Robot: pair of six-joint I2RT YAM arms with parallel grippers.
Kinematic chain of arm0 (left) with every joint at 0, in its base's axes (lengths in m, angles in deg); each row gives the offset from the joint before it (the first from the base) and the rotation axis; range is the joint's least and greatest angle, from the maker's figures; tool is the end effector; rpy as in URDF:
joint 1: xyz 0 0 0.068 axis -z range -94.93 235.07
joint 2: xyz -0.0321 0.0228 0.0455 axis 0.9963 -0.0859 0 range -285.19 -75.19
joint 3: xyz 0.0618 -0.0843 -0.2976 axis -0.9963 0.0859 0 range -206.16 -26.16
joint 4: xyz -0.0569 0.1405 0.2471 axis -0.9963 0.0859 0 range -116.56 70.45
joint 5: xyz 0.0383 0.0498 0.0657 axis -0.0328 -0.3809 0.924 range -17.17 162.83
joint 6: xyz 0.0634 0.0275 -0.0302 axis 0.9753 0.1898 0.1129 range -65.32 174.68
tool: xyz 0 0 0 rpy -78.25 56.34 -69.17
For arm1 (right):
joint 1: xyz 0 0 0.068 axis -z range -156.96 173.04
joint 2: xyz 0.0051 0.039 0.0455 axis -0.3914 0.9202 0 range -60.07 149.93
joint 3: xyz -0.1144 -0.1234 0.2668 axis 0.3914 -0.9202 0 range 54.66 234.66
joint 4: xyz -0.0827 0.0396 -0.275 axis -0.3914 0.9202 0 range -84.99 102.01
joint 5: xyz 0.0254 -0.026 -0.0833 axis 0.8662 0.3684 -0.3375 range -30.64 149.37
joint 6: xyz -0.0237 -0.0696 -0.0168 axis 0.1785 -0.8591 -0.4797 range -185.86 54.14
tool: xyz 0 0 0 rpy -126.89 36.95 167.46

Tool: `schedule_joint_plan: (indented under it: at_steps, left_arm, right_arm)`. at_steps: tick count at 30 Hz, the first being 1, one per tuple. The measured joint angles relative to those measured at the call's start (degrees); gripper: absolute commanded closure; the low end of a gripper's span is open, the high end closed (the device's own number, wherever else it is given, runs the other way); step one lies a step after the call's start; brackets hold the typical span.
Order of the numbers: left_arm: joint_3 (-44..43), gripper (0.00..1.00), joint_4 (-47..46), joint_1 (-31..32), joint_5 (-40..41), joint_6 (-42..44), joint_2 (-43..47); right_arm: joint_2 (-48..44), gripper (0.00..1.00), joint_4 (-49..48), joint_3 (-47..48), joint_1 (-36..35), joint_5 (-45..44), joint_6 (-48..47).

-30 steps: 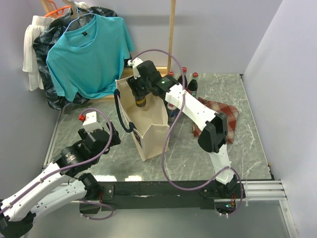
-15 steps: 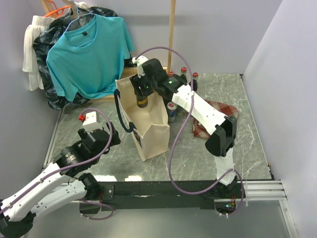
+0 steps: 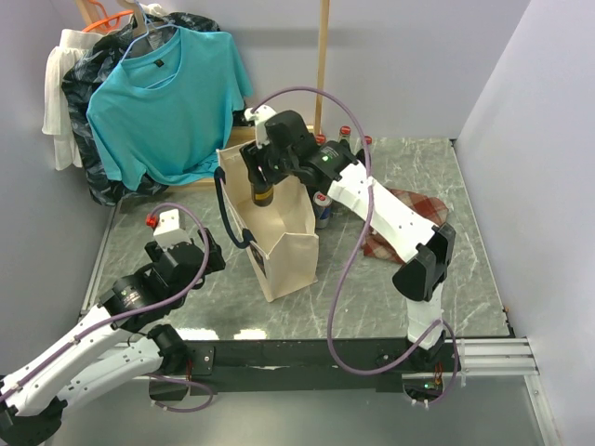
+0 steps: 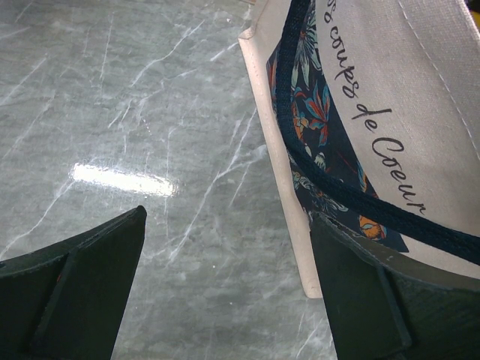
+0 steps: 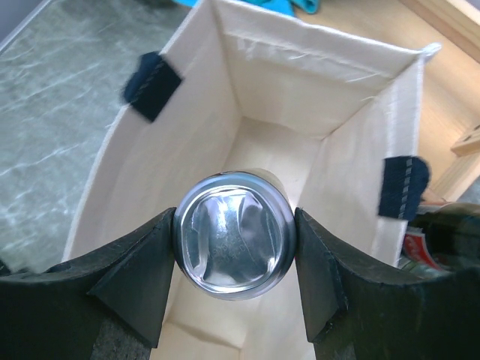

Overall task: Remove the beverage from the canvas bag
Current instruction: Take out the drink from the canvas bag.

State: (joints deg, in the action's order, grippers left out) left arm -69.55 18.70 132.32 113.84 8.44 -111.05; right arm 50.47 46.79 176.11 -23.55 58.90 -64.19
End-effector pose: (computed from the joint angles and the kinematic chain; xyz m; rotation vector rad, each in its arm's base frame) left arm 0.1202 -0.0685 0.3147 -0.3533 2.0263 -0.2045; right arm 0.3473 0.3664 0.4422 -0.8165 1.9878 0.4906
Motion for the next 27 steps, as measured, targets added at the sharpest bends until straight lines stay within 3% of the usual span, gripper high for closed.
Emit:
schedule_joint_plan:
  at_steps: [13, 27]
  left_arm:
    - [0.0, 0.04, -0.4, 0.0, -0.7, 0.0, 1.4]
    - [0.0, 0.04, -0.7, 0.0, -1.7, 0.0, 3.8]
  right_arm:
    - [-5.3, 1.00, 3.5, 3.9, -3.1, -1.1, 1.0]
    - [-9.9, 1.00, 6.3, 4.2, -5.5, -8.8, 1.9]
